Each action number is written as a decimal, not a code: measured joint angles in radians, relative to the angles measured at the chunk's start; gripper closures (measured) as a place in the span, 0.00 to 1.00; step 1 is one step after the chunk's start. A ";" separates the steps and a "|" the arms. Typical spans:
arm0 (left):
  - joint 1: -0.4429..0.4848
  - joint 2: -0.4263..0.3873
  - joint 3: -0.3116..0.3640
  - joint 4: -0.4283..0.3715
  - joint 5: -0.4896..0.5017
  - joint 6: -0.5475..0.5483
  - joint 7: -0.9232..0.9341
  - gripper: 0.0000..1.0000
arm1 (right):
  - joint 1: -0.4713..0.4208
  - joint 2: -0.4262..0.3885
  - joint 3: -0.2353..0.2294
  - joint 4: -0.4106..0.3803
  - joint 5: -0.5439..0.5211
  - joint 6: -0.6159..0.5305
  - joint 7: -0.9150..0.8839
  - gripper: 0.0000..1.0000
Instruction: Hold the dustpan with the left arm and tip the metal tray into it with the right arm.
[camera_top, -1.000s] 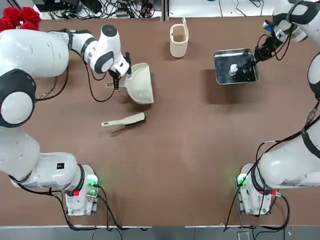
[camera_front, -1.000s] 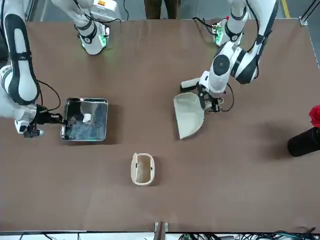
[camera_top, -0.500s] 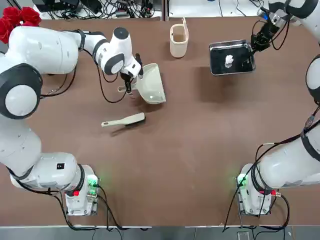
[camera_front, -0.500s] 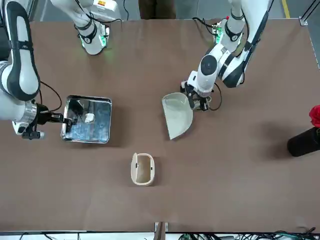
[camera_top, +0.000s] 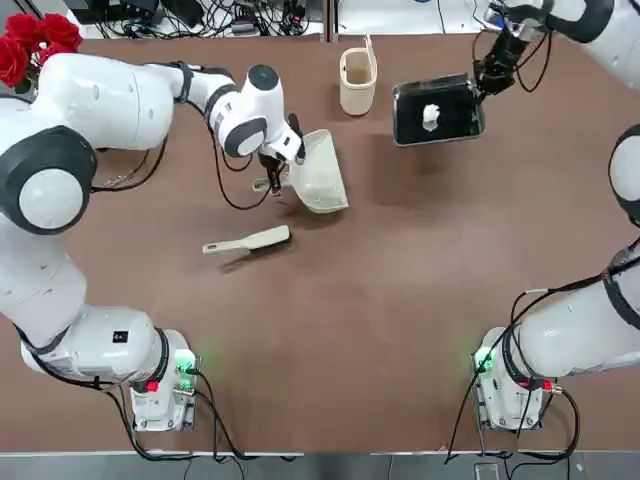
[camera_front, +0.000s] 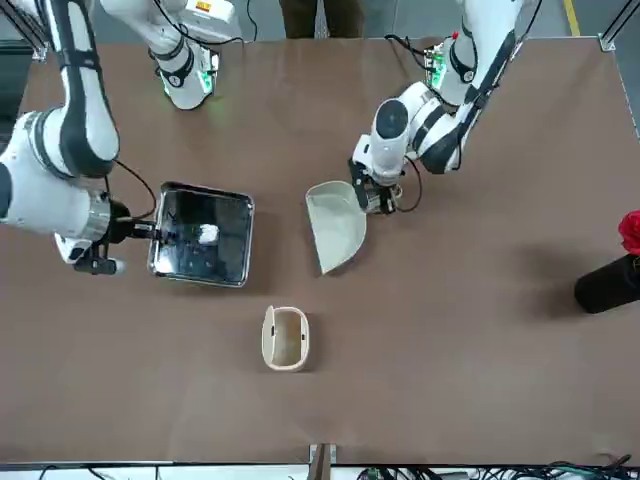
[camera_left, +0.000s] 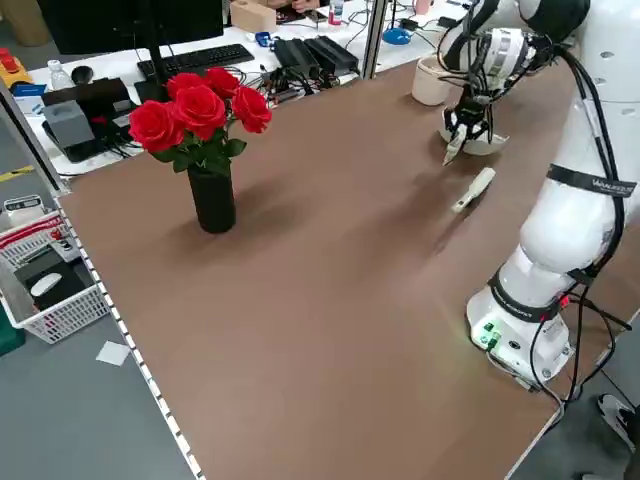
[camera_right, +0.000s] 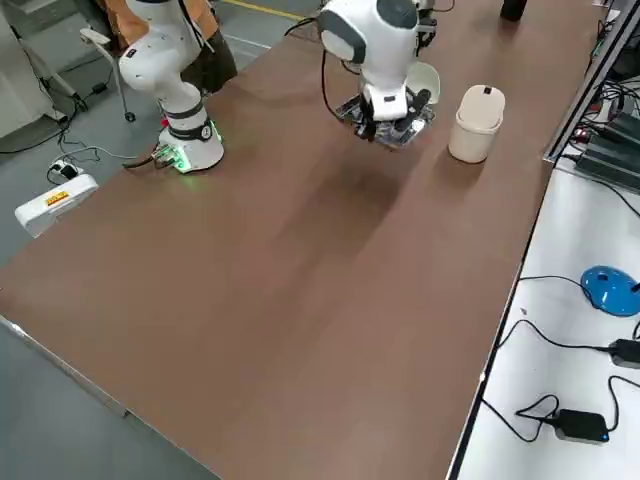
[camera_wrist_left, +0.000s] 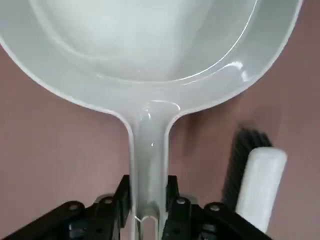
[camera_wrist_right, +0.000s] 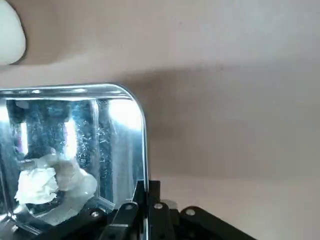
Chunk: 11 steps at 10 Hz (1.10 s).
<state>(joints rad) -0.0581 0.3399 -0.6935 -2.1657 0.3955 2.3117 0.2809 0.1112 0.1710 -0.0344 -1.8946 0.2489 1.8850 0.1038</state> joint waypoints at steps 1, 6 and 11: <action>-0.030 0.024 -0.003 0.013 0.054 -0.002 -0.066 0.67 | 0.003 -0.008 0.041 0.001 -0.010 0.000 0.054 0.95; -0.152 0.194 -0.005 0.195 0.149 -0.168 -0.178 0.67 | 0.007 -0.016 0.140 0.037 -0.134 -0.064 0.182 0.95; -0.236 0.242 0.009 0.264 0.150 -0.206 -0.188 0.67 | 0.029 -0.017 0.198 0.046 -0.160 -0.151 0.193 0.95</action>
<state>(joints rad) -0.2942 0.5821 -0.6843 -1.9014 0.5450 2.1061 0.0929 0.1397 0.1545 0.1633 -1.8485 0.0884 1.7336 0.2970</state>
